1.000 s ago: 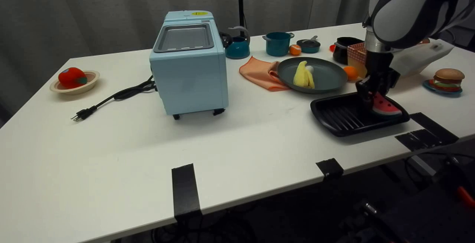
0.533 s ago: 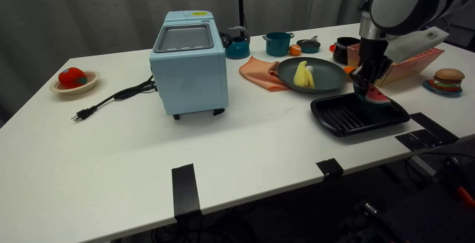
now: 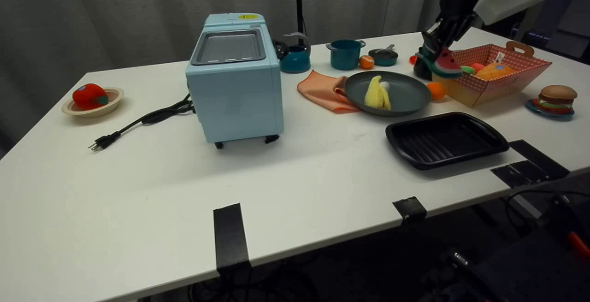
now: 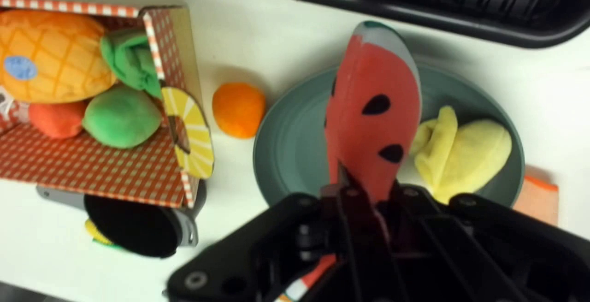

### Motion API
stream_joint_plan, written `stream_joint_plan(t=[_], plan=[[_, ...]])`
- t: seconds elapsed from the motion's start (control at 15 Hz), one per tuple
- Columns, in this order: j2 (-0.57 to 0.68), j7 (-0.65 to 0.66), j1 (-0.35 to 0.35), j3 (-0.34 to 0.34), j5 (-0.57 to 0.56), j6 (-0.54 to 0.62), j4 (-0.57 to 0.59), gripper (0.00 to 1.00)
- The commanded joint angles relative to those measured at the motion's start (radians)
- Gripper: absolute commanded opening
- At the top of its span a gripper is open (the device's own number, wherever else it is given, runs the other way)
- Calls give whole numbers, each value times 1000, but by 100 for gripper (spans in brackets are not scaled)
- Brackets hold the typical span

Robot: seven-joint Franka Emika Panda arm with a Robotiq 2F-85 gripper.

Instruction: Get the objects from the black and grey trays and put them in the brown box

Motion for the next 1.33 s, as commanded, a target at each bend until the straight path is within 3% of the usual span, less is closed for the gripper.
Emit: stream_joint_plan(t=[0.0,0.2,0.67,0.93,1.0,1.13,1.27], plan=[[-57,28,-30,-13,-40,60,20,3],[-52,68,-64,-36,-78,110,63,3],[23,330,-172,-106,-341,176,207,3],[82,445,-183,-136,-380,157,267,3],[98,452,-180,-139,-357,150,274,35],[123,464,-176,-140,-327,145,279,43],[141,469,-175,-135,-308,144,278,59]])
